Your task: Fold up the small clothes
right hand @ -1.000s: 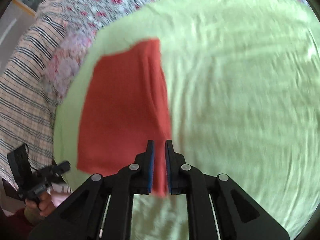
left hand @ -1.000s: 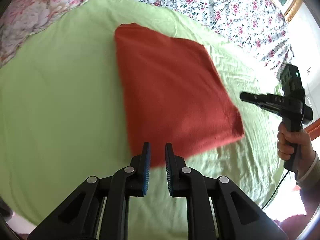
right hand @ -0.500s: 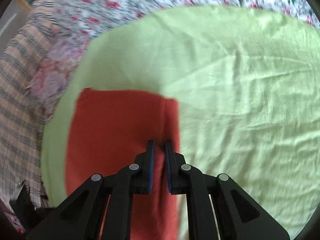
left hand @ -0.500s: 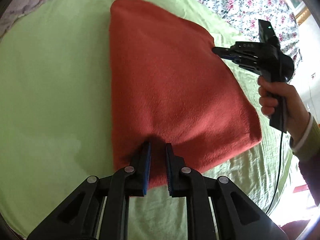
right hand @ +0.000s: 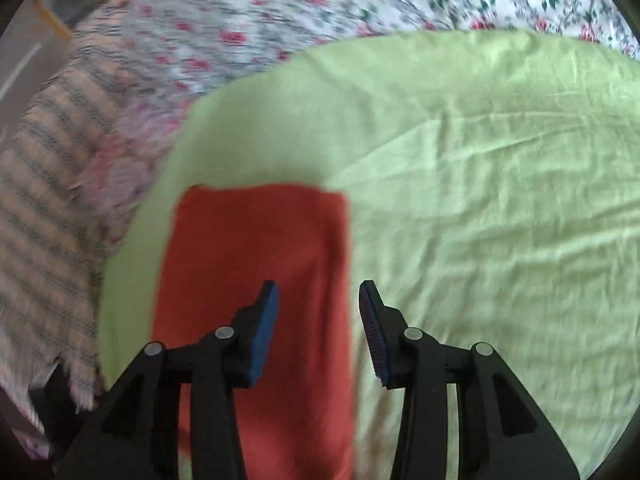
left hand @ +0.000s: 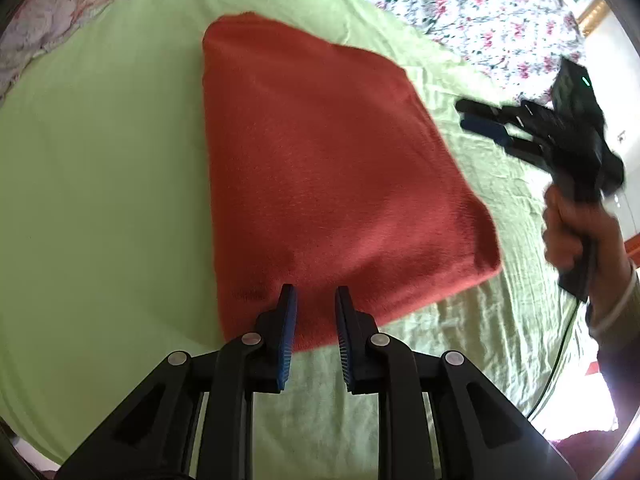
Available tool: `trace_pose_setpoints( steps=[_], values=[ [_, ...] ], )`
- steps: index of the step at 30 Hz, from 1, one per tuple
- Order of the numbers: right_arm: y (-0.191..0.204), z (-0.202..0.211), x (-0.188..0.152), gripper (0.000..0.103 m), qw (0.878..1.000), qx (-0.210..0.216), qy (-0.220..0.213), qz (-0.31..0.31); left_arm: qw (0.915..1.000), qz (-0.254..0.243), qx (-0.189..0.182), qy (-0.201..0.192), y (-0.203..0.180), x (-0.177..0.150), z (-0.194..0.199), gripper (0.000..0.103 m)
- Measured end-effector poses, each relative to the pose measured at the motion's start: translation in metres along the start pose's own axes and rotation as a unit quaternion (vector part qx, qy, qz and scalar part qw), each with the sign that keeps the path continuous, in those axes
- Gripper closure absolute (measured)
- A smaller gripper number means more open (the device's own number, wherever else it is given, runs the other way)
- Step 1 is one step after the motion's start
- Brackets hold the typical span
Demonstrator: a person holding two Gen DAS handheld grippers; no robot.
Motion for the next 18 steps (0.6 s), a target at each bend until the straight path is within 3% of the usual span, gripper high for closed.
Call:
trace_pose_setpoints(
  steps=[6,9,11,15,18],
  values=[
    [0.050,0.025,-0.066,0.060,0.997,0.060,0.026,0.030,0.9999,-0.001,0.009,0.013,0.009,-0.012,-0.010,0.079],
    [0.052,0.011,-0.103,0.063,0.996,0.039,0.076,0.038,0.9998,0.000,0.012,0.018,0.017,-0.019,-0.017,0.079],
    [0.038,0.000,-0.122,0.077,0.995,0.014,0.100,0.025,0.9998,-0.004,0.014,0.016,0.019,-0.021,-0.018,0.079],
    [0.023,0.001,-0.127,0.082,0.996,0.024,0.080,-0.006,0.9995,-0.019,0.023,0.009,0.017,-0.027,-0.018,0.077],
    [0.024,0.005,-0.128,0.082,0.997,0.011,0.079,0.008,0.9994,-0.023,0.026,0.007,0.017,-0.030,-0.017,0.076]
  ],
)
Point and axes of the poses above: each gripper's, at about its wrist camera, not at the fingertips, and z roughly against the way its jaws point, y to its left, x to its top, the point moved 5 cm from there along -z, roughly the way its jaws point, and after that the axes turned 14 degrees about z, right-handed, at the moved point
